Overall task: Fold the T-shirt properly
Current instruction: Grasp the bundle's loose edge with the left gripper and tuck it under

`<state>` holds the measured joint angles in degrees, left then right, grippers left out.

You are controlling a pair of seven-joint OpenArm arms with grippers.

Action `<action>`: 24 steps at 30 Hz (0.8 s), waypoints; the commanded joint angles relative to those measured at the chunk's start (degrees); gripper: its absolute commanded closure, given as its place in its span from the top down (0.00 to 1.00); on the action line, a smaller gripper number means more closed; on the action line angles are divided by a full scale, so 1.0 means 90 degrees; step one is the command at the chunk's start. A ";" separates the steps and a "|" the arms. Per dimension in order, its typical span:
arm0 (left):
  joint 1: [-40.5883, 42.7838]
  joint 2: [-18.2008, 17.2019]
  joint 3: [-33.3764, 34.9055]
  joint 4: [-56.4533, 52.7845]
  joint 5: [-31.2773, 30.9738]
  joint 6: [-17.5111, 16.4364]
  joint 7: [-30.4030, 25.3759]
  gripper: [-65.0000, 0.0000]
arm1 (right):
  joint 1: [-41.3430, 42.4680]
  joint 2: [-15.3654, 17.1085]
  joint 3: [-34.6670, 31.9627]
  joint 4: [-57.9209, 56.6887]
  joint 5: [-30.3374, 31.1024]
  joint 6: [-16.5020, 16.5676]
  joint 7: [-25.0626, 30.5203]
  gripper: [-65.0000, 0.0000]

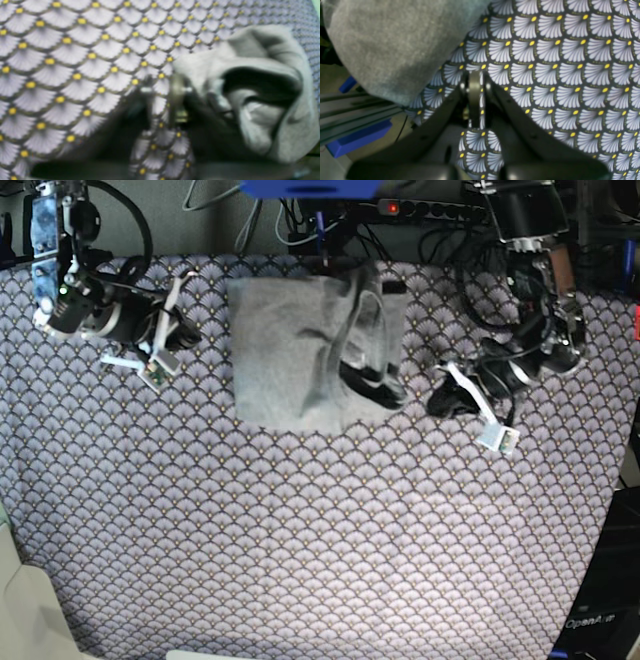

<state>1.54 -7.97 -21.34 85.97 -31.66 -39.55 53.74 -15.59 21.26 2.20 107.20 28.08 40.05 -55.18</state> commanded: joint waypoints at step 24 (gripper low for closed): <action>-0.0342 0.0431 0.0833 0.1910 -0.1332 -0.0006 0.1995 0.00 | 0.0077 -0.0208 -0.0249 0.0070 0.0080 -0.0006 0.0148 0.00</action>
<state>-0.58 -3.73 -13.47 102.45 -42.92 -39.44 72.77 -15.29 18.90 -0.38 107.07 27.88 40.03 -54.78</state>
